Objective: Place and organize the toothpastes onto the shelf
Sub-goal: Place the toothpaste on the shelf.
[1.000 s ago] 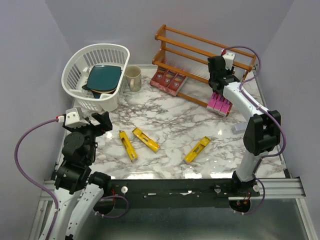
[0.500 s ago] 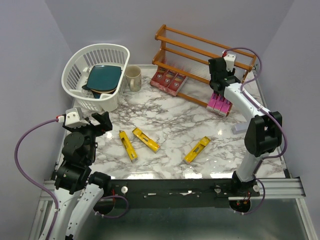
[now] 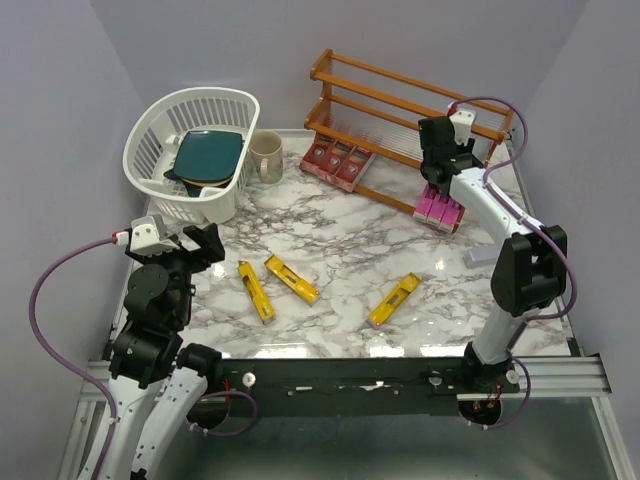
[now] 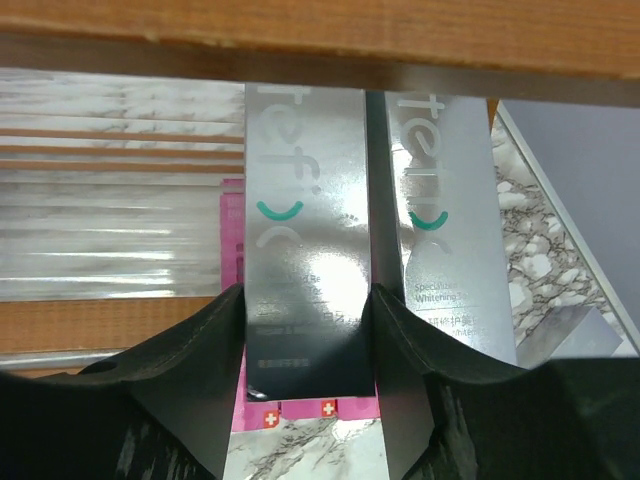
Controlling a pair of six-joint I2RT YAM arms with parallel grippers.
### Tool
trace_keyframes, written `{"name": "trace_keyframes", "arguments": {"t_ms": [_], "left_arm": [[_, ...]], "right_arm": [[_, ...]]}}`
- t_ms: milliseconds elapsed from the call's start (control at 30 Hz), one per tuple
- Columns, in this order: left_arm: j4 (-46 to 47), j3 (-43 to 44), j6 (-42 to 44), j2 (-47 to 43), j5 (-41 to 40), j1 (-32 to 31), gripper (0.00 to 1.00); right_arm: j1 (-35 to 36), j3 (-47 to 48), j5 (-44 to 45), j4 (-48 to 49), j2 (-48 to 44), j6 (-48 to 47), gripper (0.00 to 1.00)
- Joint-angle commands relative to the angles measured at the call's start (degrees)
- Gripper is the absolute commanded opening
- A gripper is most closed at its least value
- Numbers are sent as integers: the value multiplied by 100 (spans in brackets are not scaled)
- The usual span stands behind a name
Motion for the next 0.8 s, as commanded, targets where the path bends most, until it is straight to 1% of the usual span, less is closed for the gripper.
{"name": "trace_keyframes", "arguments": {"t_ms": [0,33,133,333,500,567,700,767], "left_arm": [[-16,-71,51,-54,93,44,99],[-16,-80,42,-45,101,45,99],[-24,-80,42,-45,110,45,99],[-7,-80,42,-28,137,62,99],[-7,-80,42,-19,137,71,99],[2,-89,42,-10,145,71,99],[11,-80,33,-2,154,71,99],[2,-89,42,7,154,71,99]], "right_arm": [[-72,-137,237,-190,-312,147,63],[-72,-146,220,-190,-338,156,64],[-72,-164,114,-155,-452,174,65],[-80,-216,-123,-15,-663,138,65],[-80,-260,-448,144,-664,51,65],[-63,-252,-510,187,-655,24,64],[-63,-392,-939,582,-698,-178,60],[-63,-410,-1046,794,-707,-292,57]]}}
